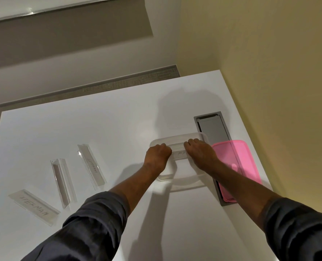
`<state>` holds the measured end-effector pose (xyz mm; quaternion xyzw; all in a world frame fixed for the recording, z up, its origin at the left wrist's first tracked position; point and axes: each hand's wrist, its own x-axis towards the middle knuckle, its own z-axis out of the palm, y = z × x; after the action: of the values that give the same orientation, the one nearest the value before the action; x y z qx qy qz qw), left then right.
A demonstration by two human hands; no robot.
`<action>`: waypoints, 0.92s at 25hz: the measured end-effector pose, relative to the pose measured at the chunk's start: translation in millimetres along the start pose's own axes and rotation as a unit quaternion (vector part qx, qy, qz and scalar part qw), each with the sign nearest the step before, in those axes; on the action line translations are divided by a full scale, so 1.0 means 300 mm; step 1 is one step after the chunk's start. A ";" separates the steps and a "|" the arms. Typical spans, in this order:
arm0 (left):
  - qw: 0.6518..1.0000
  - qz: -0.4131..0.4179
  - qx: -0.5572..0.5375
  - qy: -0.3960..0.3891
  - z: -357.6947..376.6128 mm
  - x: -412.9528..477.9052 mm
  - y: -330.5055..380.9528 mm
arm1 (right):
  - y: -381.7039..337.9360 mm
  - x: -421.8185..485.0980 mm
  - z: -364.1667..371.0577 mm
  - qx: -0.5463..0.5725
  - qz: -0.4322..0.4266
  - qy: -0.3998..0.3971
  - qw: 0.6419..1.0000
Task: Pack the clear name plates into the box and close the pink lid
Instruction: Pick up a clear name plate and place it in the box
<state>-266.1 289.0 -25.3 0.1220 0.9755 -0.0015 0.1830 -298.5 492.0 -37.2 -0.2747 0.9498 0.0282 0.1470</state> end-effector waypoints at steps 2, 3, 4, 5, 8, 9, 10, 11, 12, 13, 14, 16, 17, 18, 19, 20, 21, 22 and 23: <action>1.000 -0.004 0.005 -0.005 0.002 0.001 0.003 | 0.002 0.001 0.002 -0.004 -0.002 0.000 1.000; 1.000 -0.007 0.006 -0.006 0.003 0.001 0.005 | 0.001 0.003 0.004 -0.009 -0.002 0.001 1.000; 1.000 -0.010 0.006 -0.008 0.003 0.001 0.006 | 0.001 0.004 0.004 -0.012 -0.001 0.001 1.000; 1.000 -0.013 0.003 -0.008 0.005 0.002 0.007 | 0.001 0.005 0.006 -0.013 0.000 0.003 1.000; 1.000 -0.018 -0.013 0.010 0.013 0.000 0.010 | -0.002 0.005 0.011 -0.008 0.003 0.021 1.000; 0.999 -0.022 -0.026 0.020 0.012 -0.003 0.013 | -0.005 0.006 0.010 -0.002 0.002 0.030 1.000; 0.998 -0.028 -0.044 0.032 0.010 -0.010 0.016 | -0.009 0.006 0.008 0.009 0.002 0.041 0.999; 0.996 -0.035 -0.066 0.048 0.007 -0.021 0.018 | -0.014 0.004 0.005 0.024 0.005 0.055 0.998; 0.993 -0.044 -0.091 0.067 0.003 -0.036 0.018 | -0.020 -0.001 -0.002 0.043 0.015 0.073 0.996; 0.987 -0.058 -0.122 0.087 0.000 -0.054 0.015 | -0.027 -0.009 -0.013 0.066 0.030 0.091 0.993; 0.979 -0.076 -0.160 0.107 -0.002 -0.078 0.010 | -0.035 -0.020 -0.026 0.093 0.046 0.106 0.989; 0.951 -0.119 -0.244 0.145 -0.009 -0.142 -0.010 | -0.067 -0.050 -0.053 0.156 0.072 0.128 0.977; 0.935 -0.137 -0.281 0.169 -0.014 -0.179 -0.020 | -0.092 -0.067 -0.066 0.187 0.081 0.136 0.970; 0.917 -0.149 -0.312 0.199 -0.018 -0.218 -0.032 | -0.125 -0.083 -0.079 0.211 0.086 0.143 0.963; 0.896 -0.160 -0.343 0.232 -0.019 -0.256 -0.046 | -0.165 -0.098 -0.091 0.232 0.086 0.152 0.957; 0.873 -0.176 -0.374 0.260 -0.017 -0.297 -0.066 | -0.217 -0.113 -0.103 0.249 0.084 0.164 0.951; 0.851 -0.195 -0.402 0.275 -0.012 -0.334 -0.087 | -0.272 -0.126 -0.114 0.264 0.080 0.176 0.945; 0.836 -0.217 -0.421 0.277 -0.005 -0.369 -0.110 | -0.330 -0.137 -0.125 0.277 0.074 0.181 0.941; 0.827 -0.237 -0.432 0.271 0.003 -0.404 -0.136 | -0.392 -0.145 -0.135 0.290 0.067 0.181 0.938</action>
<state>-166.0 220.4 15.6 -0.2094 0.8859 0.4096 -0.0605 -211.7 409.3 17.4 -0.1563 0.9437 -0.2883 0.0438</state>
